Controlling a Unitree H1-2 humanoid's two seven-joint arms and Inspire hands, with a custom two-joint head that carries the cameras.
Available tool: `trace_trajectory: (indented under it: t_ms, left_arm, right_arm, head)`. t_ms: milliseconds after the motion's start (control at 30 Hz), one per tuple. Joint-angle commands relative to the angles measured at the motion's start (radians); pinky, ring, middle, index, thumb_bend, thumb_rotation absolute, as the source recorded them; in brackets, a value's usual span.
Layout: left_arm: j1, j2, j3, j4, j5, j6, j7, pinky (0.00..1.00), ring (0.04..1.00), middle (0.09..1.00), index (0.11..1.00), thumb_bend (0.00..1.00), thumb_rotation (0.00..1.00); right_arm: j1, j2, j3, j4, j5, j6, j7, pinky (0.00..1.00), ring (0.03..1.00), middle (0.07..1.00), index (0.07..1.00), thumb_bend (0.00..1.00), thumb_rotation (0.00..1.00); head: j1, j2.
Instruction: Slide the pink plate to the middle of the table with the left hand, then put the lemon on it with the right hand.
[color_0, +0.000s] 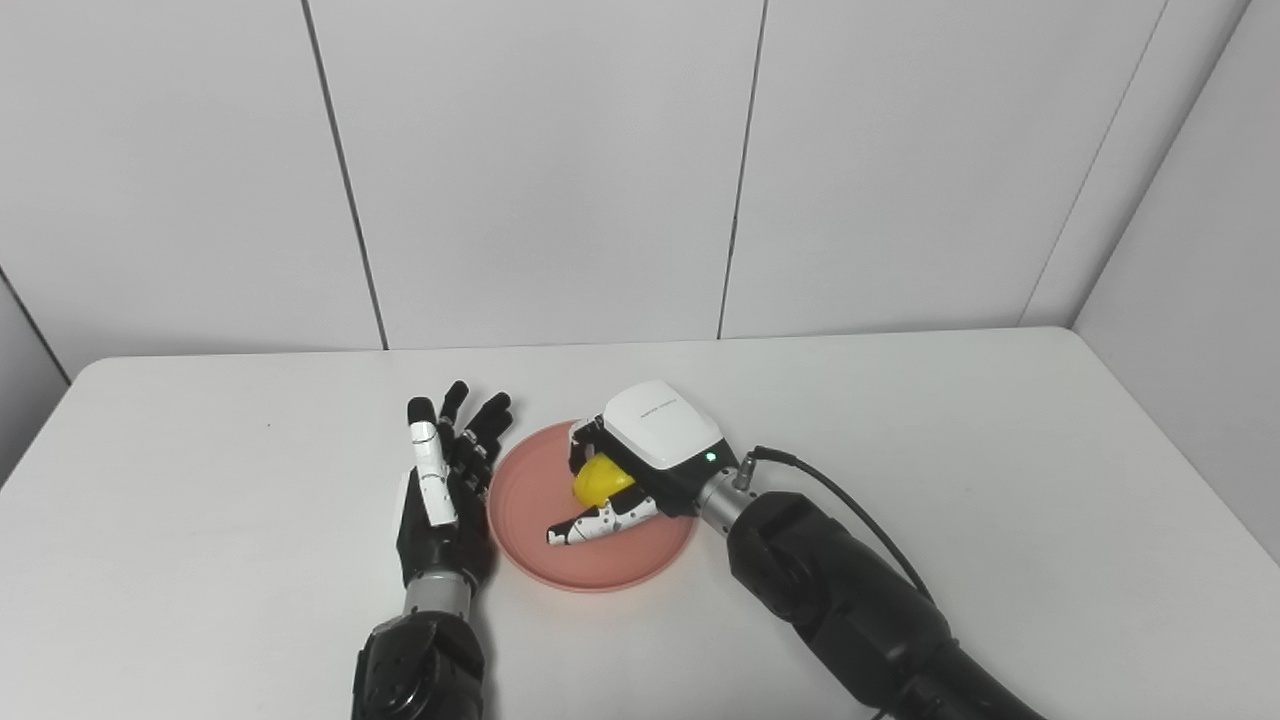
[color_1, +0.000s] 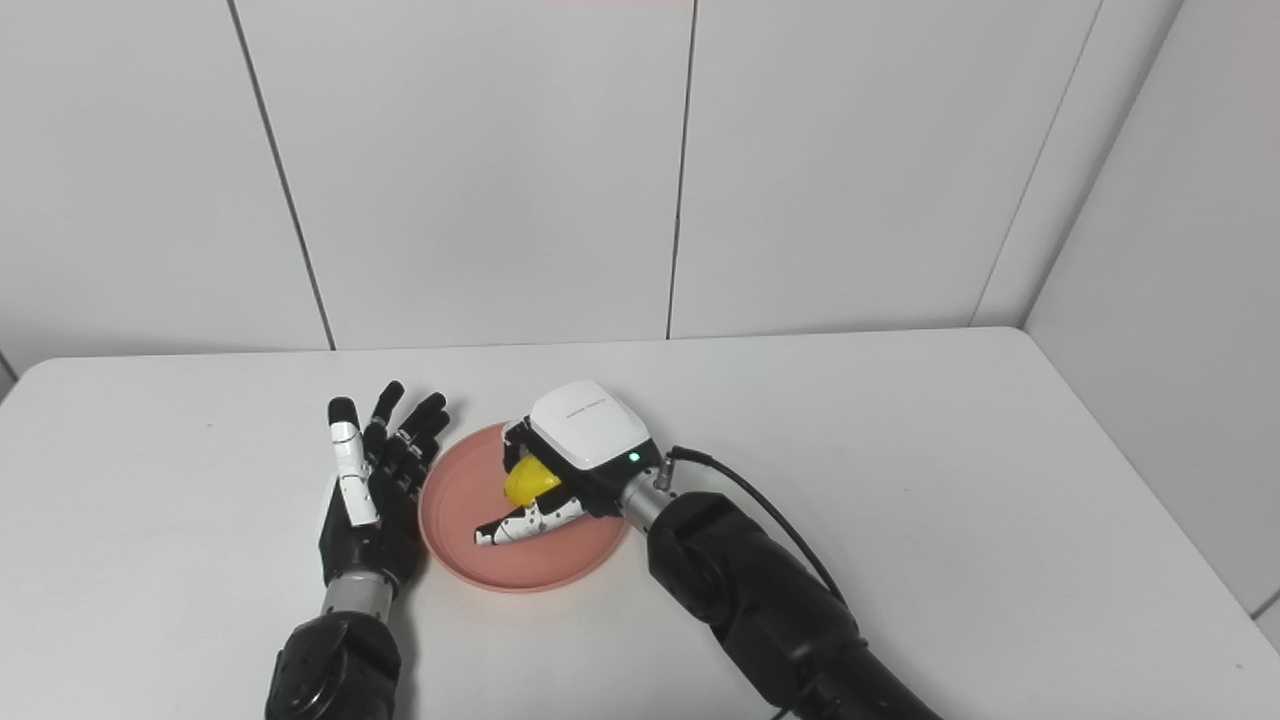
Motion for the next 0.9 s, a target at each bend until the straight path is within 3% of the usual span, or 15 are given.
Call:
trace_trajectory:
  t_ms: [0, 100, 433, 667, 800, 867]
  left_arm:
    - [0.028, -0.031, 0.006, 0.043, 0.010, 0.041, 0.042, 0.99, 0.873, 0.806, 0.911, 0.71, 1.00]
    - [0.032, -0.034, 0.006, 0.033, 0.016, 0.046, 0.044, 0.99, 0.877, 0.804, 0.902, 0.72, 1.00]
    - [0.036, -0.037, 0.005, 0.021, 0.016, 0.062, 0.051, 0.98, 0.855, 0.795, 0.903, 0.72, 1.00]
    - [0.033, -0.034, 0.001, 0.022, 0.020, 0.063, 0.055, 0.98, 0.861, 0.796, 0.898, 0.71, 1.00]
    - [0.032, -0.035, 0.003, 0.015, 0.017, 0.071, 0.058, 0.98, 0.889, 0.820, 0.901, 0.73, 1.00]
    - [0.029, -0.033, 0.007, 0.020, 0.008, 0.059, 0.050, 0.98, 0.892, 0.832, 0.897, 0.72, 1.00]
  right_arm:
    - [-0.047, -0.003, -0.016, -0.035, 0.008, -0.035, -0.036, 0.36, 0.461, 0.565, 0.604, 0.84, 0.80]
    - [-0.045, -0.003, -0.020, -0.047, 0.011, -0.025, -0.031, 0.40, 0.507, 0.599, 0.627, 0.85, 0.79]
    - [-0.048, -0.004, -0.025, -0.052, 0.004, -0.021, -0.033, 0.38, 0.493, 0.590, 0.636, 0.84, 0.79]
    - [-0.043, -0.003, -0.039, -0.054, 0.025, -0.060, -0.084, 0.39, 0.496, 0.589, 0.631, 0.83, 0.78]
    - [-0.020, 0.012, -0.079, -0.071, 0.075, -0.051, -0.096, 0.45, 0.578, 0.663, 0.689, 0.84, 0.92]
    - [0.011, 0.040, -0.142, -0.087, 0.168, -0.020, -0.080, 0.49, 0.614, 0.697, 0.714, 0.85, 0.93]
  head:
    - [0.001, 0.001]
    - [0.001, 0.006]
    - [0.003, 0.011]
    - [0.007, 0.011]
    - [0.012, 0.010]
    - [0.009, 0.009]
